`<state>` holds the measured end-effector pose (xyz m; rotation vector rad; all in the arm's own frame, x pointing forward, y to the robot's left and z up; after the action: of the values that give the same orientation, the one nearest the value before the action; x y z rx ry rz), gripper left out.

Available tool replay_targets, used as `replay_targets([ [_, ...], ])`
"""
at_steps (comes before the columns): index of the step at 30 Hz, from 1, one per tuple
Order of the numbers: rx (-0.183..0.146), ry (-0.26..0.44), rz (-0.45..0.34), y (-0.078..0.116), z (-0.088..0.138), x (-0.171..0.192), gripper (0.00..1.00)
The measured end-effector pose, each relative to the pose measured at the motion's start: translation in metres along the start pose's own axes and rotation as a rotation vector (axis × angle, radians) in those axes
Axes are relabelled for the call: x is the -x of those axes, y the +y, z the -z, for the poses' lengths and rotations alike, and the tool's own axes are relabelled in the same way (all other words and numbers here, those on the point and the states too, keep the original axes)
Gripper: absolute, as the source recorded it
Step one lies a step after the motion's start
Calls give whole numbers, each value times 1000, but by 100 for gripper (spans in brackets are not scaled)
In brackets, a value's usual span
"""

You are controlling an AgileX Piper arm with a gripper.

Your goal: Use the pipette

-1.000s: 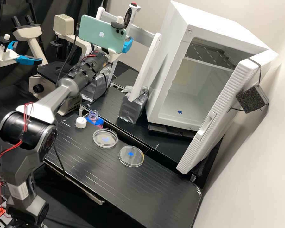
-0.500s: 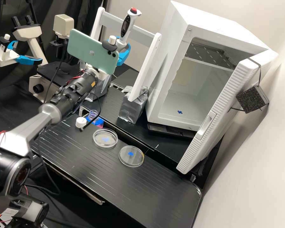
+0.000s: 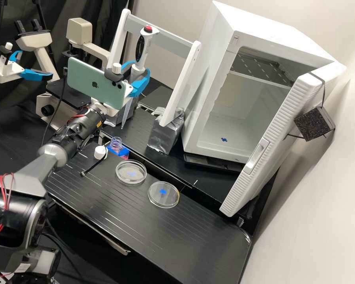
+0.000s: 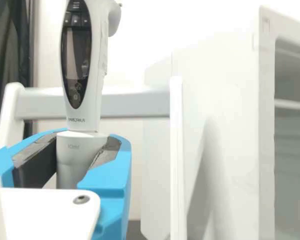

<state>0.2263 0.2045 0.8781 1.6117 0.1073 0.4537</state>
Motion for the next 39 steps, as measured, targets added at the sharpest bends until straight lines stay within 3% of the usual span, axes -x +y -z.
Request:
replay_targets([
  [6, 11, -14, -13, -12, -9, 4, 0],
  [19, -32, -32, -12, -26, -9, 7, 0],
  [25, -11, -38, -28, -35, -14, 5, 0],
  [39, 28, -84, 19, -55, -30, 4, 0],
])
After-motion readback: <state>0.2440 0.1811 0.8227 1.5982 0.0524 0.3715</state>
